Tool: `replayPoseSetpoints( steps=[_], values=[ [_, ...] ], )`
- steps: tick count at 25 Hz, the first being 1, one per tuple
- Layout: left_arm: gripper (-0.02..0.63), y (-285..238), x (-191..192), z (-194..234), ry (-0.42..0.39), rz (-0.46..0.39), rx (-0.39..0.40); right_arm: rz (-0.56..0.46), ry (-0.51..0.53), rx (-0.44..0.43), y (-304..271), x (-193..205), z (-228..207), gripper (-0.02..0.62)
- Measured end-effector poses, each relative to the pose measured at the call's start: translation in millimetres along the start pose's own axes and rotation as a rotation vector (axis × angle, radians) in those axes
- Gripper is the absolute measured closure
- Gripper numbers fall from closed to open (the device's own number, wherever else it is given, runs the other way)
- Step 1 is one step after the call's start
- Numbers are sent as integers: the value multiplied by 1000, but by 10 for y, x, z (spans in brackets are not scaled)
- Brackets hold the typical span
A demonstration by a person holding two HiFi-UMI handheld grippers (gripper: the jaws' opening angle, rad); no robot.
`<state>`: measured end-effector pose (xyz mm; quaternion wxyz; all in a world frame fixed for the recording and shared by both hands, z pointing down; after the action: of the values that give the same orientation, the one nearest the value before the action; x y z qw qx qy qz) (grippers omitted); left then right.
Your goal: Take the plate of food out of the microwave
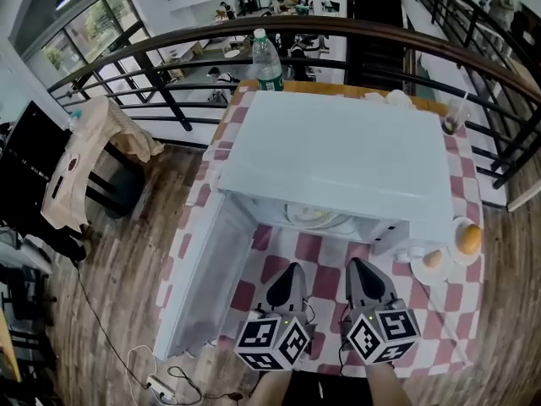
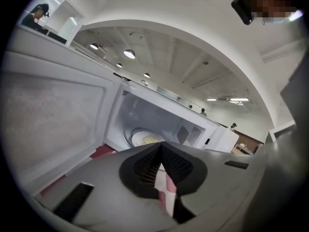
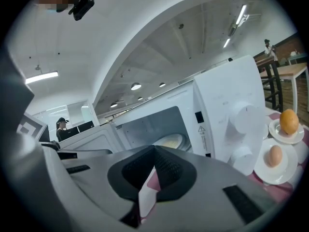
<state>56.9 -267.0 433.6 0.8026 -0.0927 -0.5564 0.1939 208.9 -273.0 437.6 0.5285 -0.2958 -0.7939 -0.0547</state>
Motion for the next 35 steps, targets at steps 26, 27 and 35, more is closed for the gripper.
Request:
replayPoseSetpoints(
  steps=[26, 27, 35],
  values=[
    [574, -735, 203, 513, 337, 151, -17, 83, -232, 73, -727, 331, -222, 604],
    [567, -762, 216, 533, 359, 157, -19, 88, -229, 76, -744, 341, -225, 603],
    [546, -990, 257, 608, 433, 187, -13, 115, -217, 103, -819, 405, -245, 601]
  ],
)
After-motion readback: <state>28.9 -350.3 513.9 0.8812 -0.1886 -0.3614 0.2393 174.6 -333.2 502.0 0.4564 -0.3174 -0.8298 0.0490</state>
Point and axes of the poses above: the fingertips, and each gripper's own axes: y backward along the fingers, z to its left, x out of its underside, the point moved 5 cm from there along y, backward along the fingers, and after that the axes turned 8 degrees about -x, right-handed, at the moved point
